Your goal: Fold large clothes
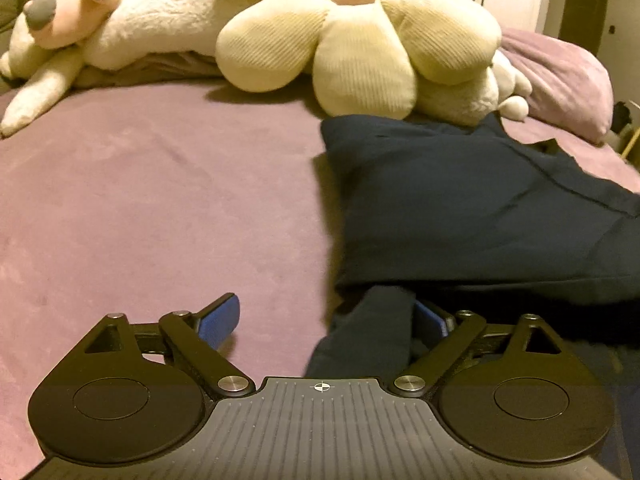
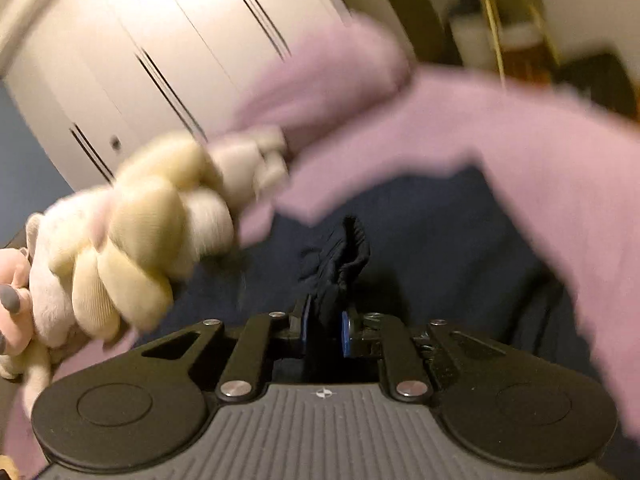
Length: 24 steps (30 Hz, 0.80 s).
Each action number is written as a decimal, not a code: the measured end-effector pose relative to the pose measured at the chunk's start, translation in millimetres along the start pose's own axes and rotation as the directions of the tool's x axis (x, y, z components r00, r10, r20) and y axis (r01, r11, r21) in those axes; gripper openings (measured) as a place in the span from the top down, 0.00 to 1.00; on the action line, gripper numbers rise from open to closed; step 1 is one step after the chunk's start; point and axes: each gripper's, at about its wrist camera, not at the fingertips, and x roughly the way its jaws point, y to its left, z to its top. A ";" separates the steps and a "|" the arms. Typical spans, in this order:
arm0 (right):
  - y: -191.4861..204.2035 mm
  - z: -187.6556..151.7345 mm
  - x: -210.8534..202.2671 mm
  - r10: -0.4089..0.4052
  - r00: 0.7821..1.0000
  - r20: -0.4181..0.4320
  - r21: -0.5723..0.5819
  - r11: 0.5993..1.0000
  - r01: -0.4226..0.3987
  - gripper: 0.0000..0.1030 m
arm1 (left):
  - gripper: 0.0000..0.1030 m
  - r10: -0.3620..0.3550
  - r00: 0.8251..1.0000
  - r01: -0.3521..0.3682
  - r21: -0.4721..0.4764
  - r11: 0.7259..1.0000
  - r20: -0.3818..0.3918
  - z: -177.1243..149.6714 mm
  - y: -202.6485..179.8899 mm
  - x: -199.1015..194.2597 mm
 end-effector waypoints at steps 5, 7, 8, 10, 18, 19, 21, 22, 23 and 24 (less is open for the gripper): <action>-0.9 12.0 8.7 -0.116 0.993 -0.006 -0.154 0.981 0.114 0.71 | 0.07 -0.001 1.000 0.001 0.009 1.000 0.010 -1.3 6.9 -7.7; -8.5 11.7 4.8 -0.211 0.978 0.003 -0.163 0.964 0.208 0.58 | 0.07 0.012 1.000 -0.012 -0.016 1.000 0.025 1.2 11.7 -14.1; -12.8 10.1 -4.2 -0.211 0.977 0.036 -0.153 0.965 0.214 0.45 | 0.07 0.020 0.999 -0.019 -0.034 0.999 0.031 3.8 12.5 -17.8; -11.0 6.4 -11.9 -0.168 0.985 0.040 -0.146 0.974 0.172 0.40 | 0.07 0.021 0.998 -0.018 -0.069 0.997 0.052 9.5 10.5 -27.0; 70.0 -49.4 16.8 0.048 0.999 -0.011 -0.392 0.919 -0.049 0.71 | 0.06 -0.075 0.985 0.073 0.017 0.997 0.153 36.3 -37.4 -36.0; 83.4 -57.9 26.9 0.052 0.999 -0.006 -0.428 0.902 -0.049 0.71 | 0.06 -0.090 0.987 0.087 0.032 0.996 0.135 36.8 -41.9 -26.4; 100.9 -76.5 46.5 0.005 1.000 0.024 -0.538 0.843 0.009 0.70 | 0.06 -0.090 0.991 0.084 0.059 0.995 0.102 35.2 -50.0 -4.1; 102.4 -86.6 57.4 -0.043 0.998 0.048 -0.588 0.806 0.063 0.70 | 0.06 -0.078 0.993 0.070 0.079 0.994 0.092 32.0 -53.8 5.5; 101.8 -94.2 67.7 -0.094 0.994 0.053 -0.617 0.780 0.107 0.70 | 0.05 -0.068 0.994 0.060 0.103 0.993 0.080 28.9 -56.0 15.5; 92.8 -99.5 80.6 -0.155 0.987 0.033 -0.628 0.765 0.141 0.70 | 0.04 -0.059 0.995 0.050 0.115 0.992 0.075 24.9 -56.5 25.6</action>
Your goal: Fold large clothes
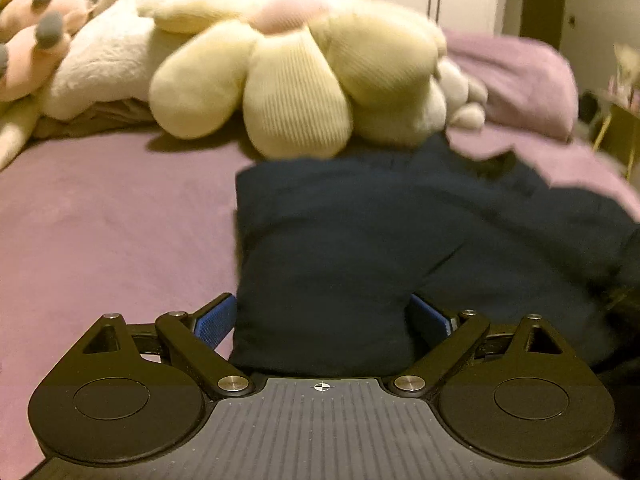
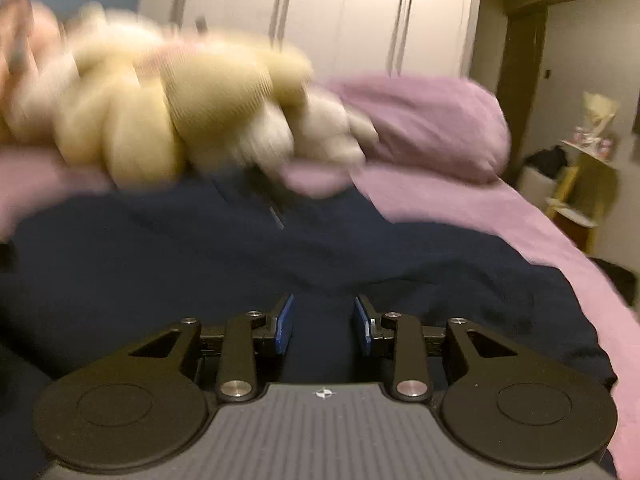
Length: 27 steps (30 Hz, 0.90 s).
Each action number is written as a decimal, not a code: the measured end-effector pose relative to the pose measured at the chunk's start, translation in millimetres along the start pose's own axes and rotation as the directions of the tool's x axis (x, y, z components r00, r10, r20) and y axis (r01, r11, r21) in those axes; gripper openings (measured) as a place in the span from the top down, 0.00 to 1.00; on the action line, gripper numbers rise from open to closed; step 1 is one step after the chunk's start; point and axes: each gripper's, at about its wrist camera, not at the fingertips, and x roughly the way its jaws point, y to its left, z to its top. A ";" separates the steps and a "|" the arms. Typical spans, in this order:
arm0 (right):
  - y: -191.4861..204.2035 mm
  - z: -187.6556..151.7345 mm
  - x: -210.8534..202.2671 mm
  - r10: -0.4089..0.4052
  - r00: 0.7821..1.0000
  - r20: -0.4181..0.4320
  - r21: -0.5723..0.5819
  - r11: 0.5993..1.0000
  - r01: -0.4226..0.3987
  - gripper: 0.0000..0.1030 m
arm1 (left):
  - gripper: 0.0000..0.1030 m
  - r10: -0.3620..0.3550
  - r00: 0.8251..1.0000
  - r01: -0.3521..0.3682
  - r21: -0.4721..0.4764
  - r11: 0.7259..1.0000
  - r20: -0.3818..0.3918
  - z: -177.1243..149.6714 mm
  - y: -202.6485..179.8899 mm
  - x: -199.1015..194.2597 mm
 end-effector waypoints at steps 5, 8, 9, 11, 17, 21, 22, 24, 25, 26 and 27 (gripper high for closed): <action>-38.0 -8.9 4.4 -0.002 1.000 -0.014 0.125 0.992 0.004 0.70 | 0.00 -0.076 0.995 0.062 -0.193 0.979 -0.063 -7.8 26.9 12.9; -48.8 -4.2 -1.2 0.004 1.000 -0.027 0.111 0.994 -0.001 0.72 | 0.03 -0.054 0.998 0.049 -0.233 0.971 -0.017 3.1 31.0 -5.8; -52.7 -2.3 -8.4 -0.025 1.000 -0.016 0.104 0.994 0.026 0.72 | 0.03 -0.038 0.999 0.039 -0.211 0.977 0.010 7.7 26.9 -10.4; -62.9 3.5 -12.9 -0.041 0.999 0.011 0.138 0.990 0.039 0.72 | 0.03 -0.007 0.999 0.013 -0.149 0.989 0.047 16.7 12.4 -12.7; -72.2 -3.3 11.5 -0.108 0.994 -0.030 0.092 0.990 0.110 0.70 | 0.00 0.053 0.999 -0.053 0.024 0.998 0.006 17.4 -24.2 31.3; -69.5 -12.9 19.2 -0.125 0.992 -0.001 0.028 0.992 0.125 0.69 | 0.00 0.052 0.998 -0.052 0.006 0.999 0.019 14.1 -23.0 39.1; -69.5 -13.1 20.8 -0.125 0.992 0.001 0.023 0.992 0.125 0.69 | 0.00 0.052 0.998 -0.052 0.009 0.999 0.018 15.1 -23.0 37.8; -69.9 -12.5 22.2 -0.122 0.993 0.001 0.012 0.992 0.122 0.69 | 0.00 0.052 0.999 -0.052 0.024 0.998 0.013 18.3 -23.0 35.4; -70.5 -11.7 22.2 -0.120 0.993 -0.001 0.008 0.993 0.120 0.69 | 0.00 0.049 0.999 -0.049 0.028 0.998 0.010 19.0 -22.3 34.8; -71.0 -10.2 21.4 -0.117 0.993 -0.005 0.007 0.993 0.117 0.69 | 0.00 0.044 0.999 -0.044 0.029 0.999 0.008 18.7 -21.7 35.0; -72.4 -8.0 19.7 -0.113 0.994 -0.008 0.004 0.994 0.113 0.69 | 0.00 0.040 0.999 -0.040 0.028 0.999 0.009 18.0 -20.8 35.6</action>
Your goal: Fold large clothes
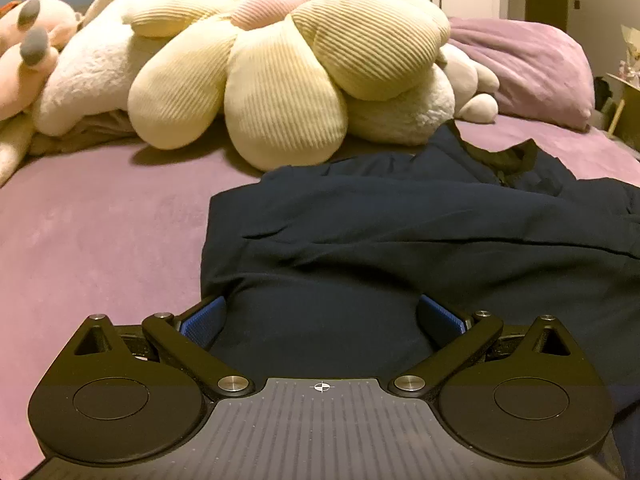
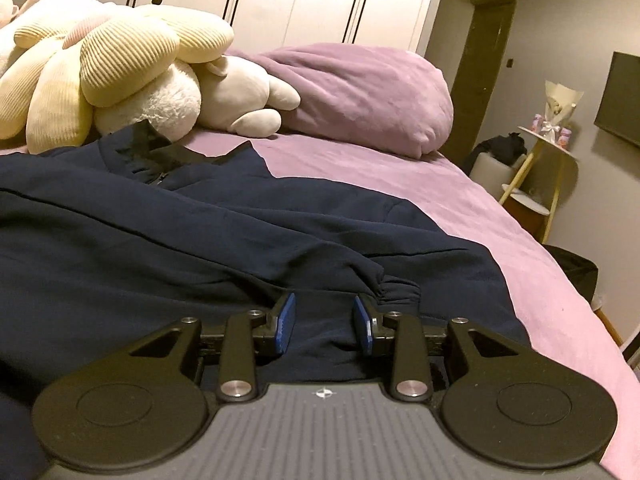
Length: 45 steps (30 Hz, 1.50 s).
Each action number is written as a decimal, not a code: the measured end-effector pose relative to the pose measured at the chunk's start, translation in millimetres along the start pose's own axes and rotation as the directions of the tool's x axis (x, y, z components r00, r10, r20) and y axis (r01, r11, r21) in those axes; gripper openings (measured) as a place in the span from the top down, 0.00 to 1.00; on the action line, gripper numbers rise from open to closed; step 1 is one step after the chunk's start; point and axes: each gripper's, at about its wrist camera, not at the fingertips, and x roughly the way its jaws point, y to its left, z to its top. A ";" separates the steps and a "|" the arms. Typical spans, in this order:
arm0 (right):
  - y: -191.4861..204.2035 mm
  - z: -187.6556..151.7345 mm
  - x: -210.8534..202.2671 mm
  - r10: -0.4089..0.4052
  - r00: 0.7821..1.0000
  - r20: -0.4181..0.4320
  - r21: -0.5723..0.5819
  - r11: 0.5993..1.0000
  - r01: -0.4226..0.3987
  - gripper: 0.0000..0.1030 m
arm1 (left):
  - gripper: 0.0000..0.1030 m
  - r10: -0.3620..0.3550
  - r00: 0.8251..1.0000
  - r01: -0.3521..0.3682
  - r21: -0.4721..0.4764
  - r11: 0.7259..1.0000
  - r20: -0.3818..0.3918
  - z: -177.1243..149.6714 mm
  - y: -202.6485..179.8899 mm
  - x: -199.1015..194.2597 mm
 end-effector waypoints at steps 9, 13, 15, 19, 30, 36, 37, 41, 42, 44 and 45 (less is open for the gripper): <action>-11.1 -8.8 2.1 0.047 0.999 0.000 0.056 0.997 -0.047 0.68 | 0.00 -0.001 1.000 0.000 0.026 1.000 0.015 -4.9 -2.4 6.7; -1.5 -7.5 7.0 0.028 1.000 -0.012 0.009 1.000 -0.027 0.68 | 0.00 0.006 1.000 -0.006 0.016 1.000 -0.017 -0.6 0.1 0.9; -4.4 -5.5 5.1 0.037 0.999 -0.018 0.019 0.999 -0.037 0.68 | 0.00 0.000 0.999 0.000 -0.013 1.000 -0.046 0.8 5.2 -7.9; -26.0 -1.4 -20.8 0.145 0.988 -0.049 0.181 0.974 -0.134 0.56 | 0.00 -0.041 0.997 0.038 -0.048 0.998 -0.063 -4.3 15.8 -29.9; -83.7 -49.3 -49.1 0.328 0.942 -0.065 0.634 0.743 -0.215 0.51 | 0.00 -0.004 0.995 0.002 -0.020 1.000 -0.104 -16.9 1.6 -30.4; -87.0 -42.8 -22.5 0.341 0.933 -0.119 0.693 0.701 -0.168 0.67 | 0.00 0.033 0.994 -0.029 0.032 0.999 -0.108 -17.6 -7.0 -26.6; -84.2 -42.0 -19.8 0.330 0.936 -0.124 0.670 0.723 -0.166 0.69 | 0.00 0.034 0.993 -0.031 0.031 0.999 -0.113 -17.5 -6.0 -28.4; -70.1 -37.5 -26.5 0.278 0.950 -0.140 0.546 0.822 -0.160 0.61 | 0.00 -0.016 0.991 0.017 0.002 1.000 -0.132 -21.5 5.5 -55.8; -70.1 -35.5 -33.9 0.277 0.949 -0.151 0.538 0.828 -0.156 0.59 | 0.00 -0.046 0.990 0.047 0.001 0.999 -0.134 -25.7 9.4 -66.7; -77.6 -39.7 -60.5 0.306 0.943 -0.132 0.549 0.814 -0.187 0.47 | 0.00 -0.111 0.984 0.112 0.003 0.994 -0.143 -40.5 20.0 -94.5; -84.2 -44.9 -76.8 0.315 0.943 -0.111 0.552 0.809 -0.205 0.46 | 0.00 -0.140 0.981 0.142 0.002 0.990 -0.136 -50.9 27.0 -112.4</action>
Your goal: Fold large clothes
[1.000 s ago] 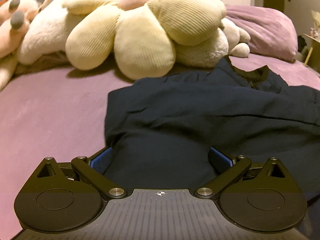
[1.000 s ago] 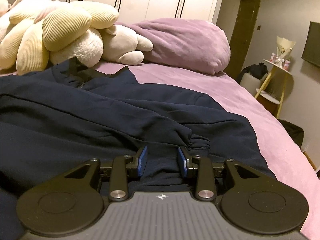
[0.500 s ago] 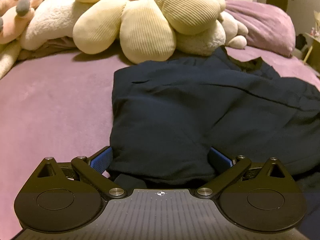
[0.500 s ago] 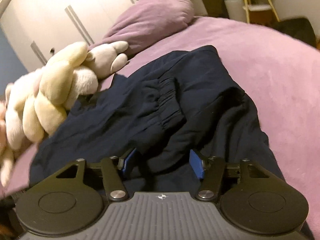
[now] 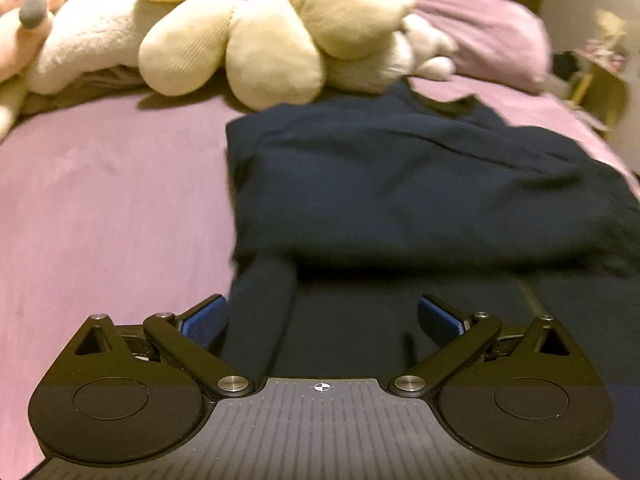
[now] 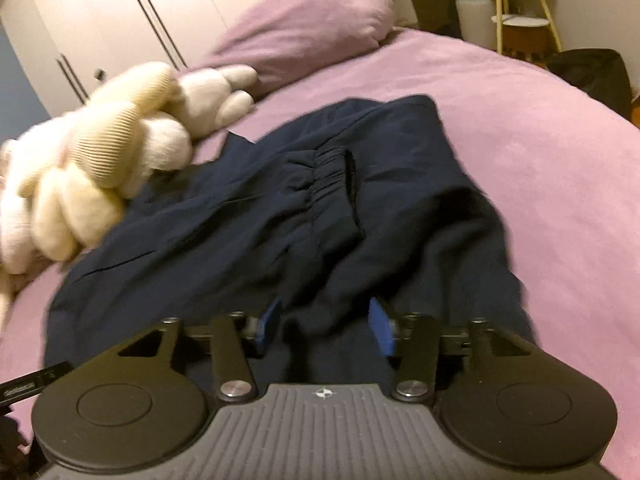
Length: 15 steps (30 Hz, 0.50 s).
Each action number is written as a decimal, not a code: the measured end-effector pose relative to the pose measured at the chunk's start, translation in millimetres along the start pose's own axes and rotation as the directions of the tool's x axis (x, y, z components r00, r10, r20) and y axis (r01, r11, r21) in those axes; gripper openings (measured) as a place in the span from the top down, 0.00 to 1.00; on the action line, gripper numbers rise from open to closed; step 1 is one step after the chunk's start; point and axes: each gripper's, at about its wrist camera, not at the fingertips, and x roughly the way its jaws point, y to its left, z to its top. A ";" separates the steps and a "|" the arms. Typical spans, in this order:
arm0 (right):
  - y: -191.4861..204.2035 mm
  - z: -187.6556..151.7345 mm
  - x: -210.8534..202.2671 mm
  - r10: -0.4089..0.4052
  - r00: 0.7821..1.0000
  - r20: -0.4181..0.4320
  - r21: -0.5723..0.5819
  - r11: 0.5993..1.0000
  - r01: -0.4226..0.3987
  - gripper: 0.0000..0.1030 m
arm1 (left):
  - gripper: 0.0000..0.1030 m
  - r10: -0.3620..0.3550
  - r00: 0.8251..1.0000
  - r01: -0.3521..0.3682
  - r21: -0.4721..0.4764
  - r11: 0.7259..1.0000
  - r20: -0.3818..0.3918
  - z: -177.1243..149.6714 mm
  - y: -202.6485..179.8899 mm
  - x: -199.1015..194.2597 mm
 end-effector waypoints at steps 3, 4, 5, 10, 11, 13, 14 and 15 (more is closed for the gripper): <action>-23.0 -28.2 -63.8 0.014 0.999 0.042 -0.002 1.000 -0.014 0.30 | 0.00 -0.046 0.999 0.047 -0.018 0.999 0.015 -45.6 16.5 -54.3; -32.4 -37.8 -85.3 0.001 0.999 0.045 0.014 1.000 -0.002 0.25 | 0.00 -0.049 0.999 0.049 -0.033 0.998 0.010 -63.9 24.8 -72.4; -43.5 -48.0 -108.2 -0.007 0.999 0.052 0.041 0.999 0.004 0.24 | 0.00 -0.035 0.999 0.035 -0.048 0.998 0.008 -77.8 31.8 -85.9; -100.3 -107.0 -189.2 -0.053 0.999 -0.012 0.205 0.977 0.055 0.17 | 0.00 0.009 0.999 -0.017 -0.250 0.968 -0.033 -139.5 72.5 -132.9; -111.5 -118.8 -194.5 -0.043 0.998 -0.055 0.240 0.969 0.054 0.17 | 0.00 -0.001 0.999 -0.014 -0.286 0.958 -0.051 -147.9 79.4 -136.3; -131.4 -137.8 -199.3 -0.003 0.992 -0.126 0.340 0.939 0.046 0.17 | 0.00 -0.008 0.998 -0.014 -0.315 0.949 -0.069 -157.3 88.6 -141.1; -138.3 -145.1 -203.2 0.040 0.992 -0.123 0.376 0.927 0.009 0.17 | 0.00 -0.015 0.997 -0.009 -0.322 0.947 -0.072 -160.9 92.0 -143.3; -139.9 -148.1 -207.0 0.056 0.992 -0.111 0.379 0.925 -0.010 0.17 | 0.00 -0.025 0.997 0.000 -0.327 0.945 -0.074 -163.3 94.9 -145.2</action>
